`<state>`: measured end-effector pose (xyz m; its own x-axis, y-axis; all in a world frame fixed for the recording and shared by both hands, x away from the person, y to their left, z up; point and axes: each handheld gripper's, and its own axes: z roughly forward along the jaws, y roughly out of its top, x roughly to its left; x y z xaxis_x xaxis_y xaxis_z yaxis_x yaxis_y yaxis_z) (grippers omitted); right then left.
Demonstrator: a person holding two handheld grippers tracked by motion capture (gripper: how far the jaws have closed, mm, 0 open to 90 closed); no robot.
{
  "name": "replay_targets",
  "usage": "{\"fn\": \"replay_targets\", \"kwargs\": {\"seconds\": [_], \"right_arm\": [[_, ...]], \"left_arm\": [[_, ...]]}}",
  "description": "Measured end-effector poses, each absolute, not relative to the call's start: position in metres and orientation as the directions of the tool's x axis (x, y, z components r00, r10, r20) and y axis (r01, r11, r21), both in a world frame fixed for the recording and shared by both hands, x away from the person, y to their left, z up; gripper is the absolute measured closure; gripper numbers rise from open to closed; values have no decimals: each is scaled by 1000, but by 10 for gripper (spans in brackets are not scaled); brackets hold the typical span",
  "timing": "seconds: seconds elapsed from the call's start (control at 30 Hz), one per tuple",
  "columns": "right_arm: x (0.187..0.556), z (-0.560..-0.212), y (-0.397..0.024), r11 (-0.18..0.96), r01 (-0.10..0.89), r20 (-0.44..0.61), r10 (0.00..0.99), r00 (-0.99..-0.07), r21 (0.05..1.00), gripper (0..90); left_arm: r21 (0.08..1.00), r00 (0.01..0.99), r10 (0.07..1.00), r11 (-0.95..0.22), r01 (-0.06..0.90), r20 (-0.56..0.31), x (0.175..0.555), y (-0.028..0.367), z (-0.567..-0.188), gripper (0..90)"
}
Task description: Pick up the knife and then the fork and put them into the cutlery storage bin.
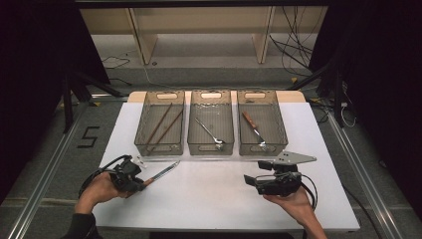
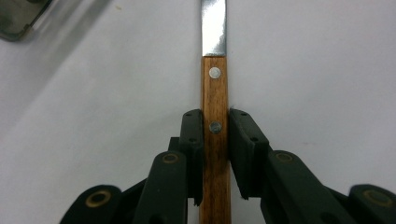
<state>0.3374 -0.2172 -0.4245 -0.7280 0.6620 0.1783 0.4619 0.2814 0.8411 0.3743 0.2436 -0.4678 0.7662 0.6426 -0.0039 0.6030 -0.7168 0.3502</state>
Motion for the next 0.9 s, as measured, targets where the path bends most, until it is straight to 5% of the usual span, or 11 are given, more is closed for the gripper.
{"fn": "replay_targets", "kwargs": {"seconds": [0.47, 0.9], "right_arm": [[322, -415, -198, 332, 354, 83, 616, -783, 875, 249], [301, -415, -156, 495, 196, -102, 512, -853, 846, 255]], "left_arm": [[439, 824, 565, -730, 524, -44, 364, 201, -445, 757], [486, 879, 467, -748, 452, -98, 356, 153, -435, 756]]}}
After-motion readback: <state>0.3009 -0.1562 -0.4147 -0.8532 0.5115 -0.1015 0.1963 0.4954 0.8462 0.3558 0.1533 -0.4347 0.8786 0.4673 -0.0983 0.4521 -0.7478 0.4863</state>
